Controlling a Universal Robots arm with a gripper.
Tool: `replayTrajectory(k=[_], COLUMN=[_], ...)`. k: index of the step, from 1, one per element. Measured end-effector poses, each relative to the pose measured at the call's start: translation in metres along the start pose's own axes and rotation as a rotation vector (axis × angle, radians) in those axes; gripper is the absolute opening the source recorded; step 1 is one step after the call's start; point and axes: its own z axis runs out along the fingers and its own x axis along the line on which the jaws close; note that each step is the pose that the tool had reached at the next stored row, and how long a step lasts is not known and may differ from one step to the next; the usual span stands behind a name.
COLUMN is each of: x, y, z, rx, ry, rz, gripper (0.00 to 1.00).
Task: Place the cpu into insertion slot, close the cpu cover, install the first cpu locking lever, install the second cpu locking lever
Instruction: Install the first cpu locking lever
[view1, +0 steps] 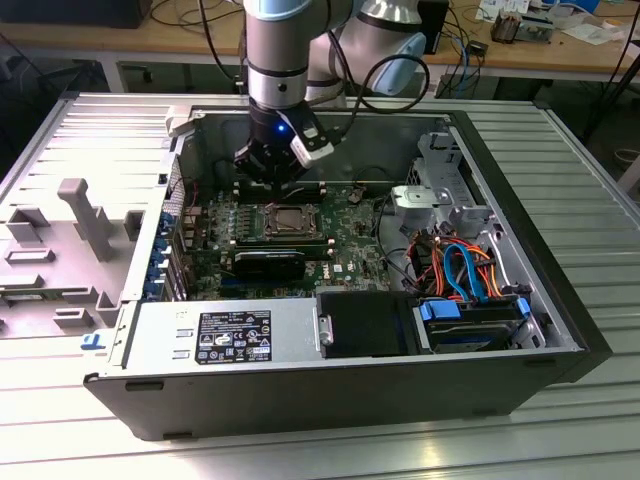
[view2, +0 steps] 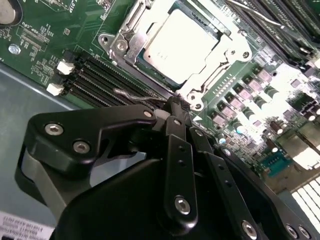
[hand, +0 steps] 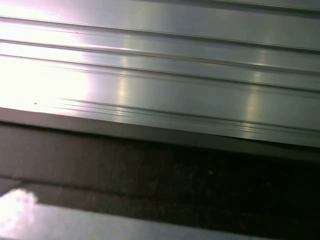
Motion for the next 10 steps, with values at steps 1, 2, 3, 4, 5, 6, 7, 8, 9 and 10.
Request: replayTrajectory(k=[1, 2, 3, 4, 5, 6, 7, 8, 9, 10], x=[-0.0009, -0.0019, -0.0035, -0.0058, -0.0075, -0.0091, -0.0110, -0.0121, -0.0133, -0.0145], y=[-0.0001, -0.0002, -0.0004, -0.0006, -0.0008, -0.0010, -0.0013, -0.0014, -0.0015, -0.0016], z=[0.0012, 0.0024, 0.0034, 0.0045, 0.0053, 0.0060, 0.0069, 0.0076, 0.0083, 0.0090], rx=[0.0000, 0.0000, -0.0001, -0.0001, -0.0001, -0.0001, 0.0000, 0.0000, -0.0001, -0.0001], ry=[0.0001, 0.0003, 0.0003, 0.0006, 0.0007, 0.0008, 0.0009, 0.0009, 0.0009, 0.0009], rz=[0.000, 0.000, 0.000, 0.000, 0.000, 0.000, 0.000, 0.000, 0.000, 0.000], gripper=[0.11, 0.11, 0.11, 0.11, 0.11, 0.11, 0.11, 0.11, 0.11, 0.11])
